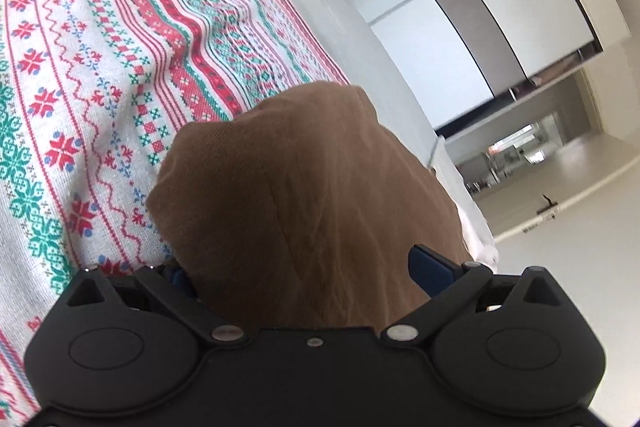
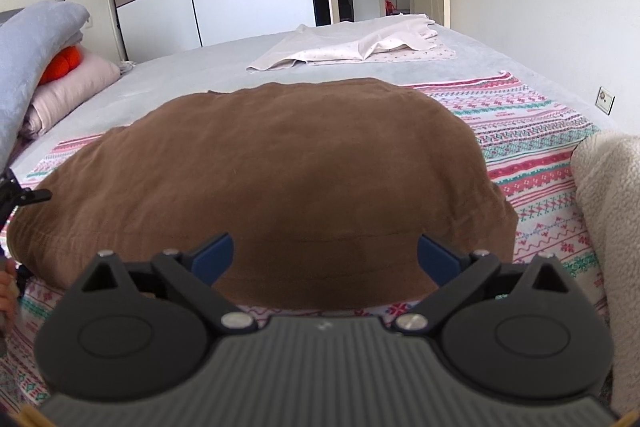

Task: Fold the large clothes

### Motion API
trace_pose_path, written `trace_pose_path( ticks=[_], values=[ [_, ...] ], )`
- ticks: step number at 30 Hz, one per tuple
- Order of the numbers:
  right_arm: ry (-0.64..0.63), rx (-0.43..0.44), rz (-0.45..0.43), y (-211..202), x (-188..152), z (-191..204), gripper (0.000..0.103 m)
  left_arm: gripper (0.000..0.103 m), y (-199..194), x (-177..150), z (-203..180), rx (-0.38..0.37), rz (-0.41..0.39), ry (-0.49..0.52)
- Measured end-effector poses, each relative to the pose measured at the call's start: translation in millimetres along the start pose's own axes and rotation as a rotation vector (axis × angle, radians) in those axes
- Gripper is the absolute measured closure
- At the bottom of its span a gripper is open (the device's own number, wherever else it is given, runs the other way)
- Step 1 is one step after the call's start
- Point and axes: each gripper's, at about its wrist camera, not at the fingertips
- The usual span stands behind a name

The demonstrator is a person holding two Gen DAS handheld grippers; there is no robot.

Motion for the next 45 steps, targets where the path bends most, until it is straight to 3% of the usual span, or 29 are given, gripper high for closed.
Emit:
trace_pose_path(
  ticks=[8,9,13,16,21,26,33,42,45],
  values=[
    [-0.009,0.003,0.006,6,0,4,0.003,0.035,2,-15,-7,0.112,-0.165,-0.049],
    [-0.018,0.001,0.007,7,0,5,0.003,0.044,3,-16,-7,0.126,-0.178,-0.052],
    [-0.030,0.001,0.004,8,0,8,0.002,0.062,6,-17,-1,0.094,-0.185,-0.048],
    [-0.024,0.021,-0.009,8,1,10,0.003,0.068,6,-20,-3,0.073,-0.202,-0.016],
    [-0.003,0.068,-0.067,10,6,15,0.003,0.070,-1,-15,-8,0.034,-0.224,0.011],
    [0.112,0.175,-0.105,23,16,17,0.006,0.071,-5,-13,-12,0.021,-0.244,0.060],
    [0.029,0.178,-0.052,37,15,42,0.018,0.071,-2,-12,-12,0.021,-0.242,0.075],
    [0.045,0.210,-0.034,40,18,53,0.025,0.071,-1,-12,-9,0.021,-0.235,0.074],
    [0.076,0.234,-0.001,48,16,54,0.033,0.071,-1,-12,-8,0.018,-0.234,0.068]
  ],
)
Point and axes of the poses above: each gripper's, at about its wrist camera, not at the fingertips, and y roughly the way its jaws point, z to its left, x to its top, and after that the axes turned 5 degrees about x, right-handed
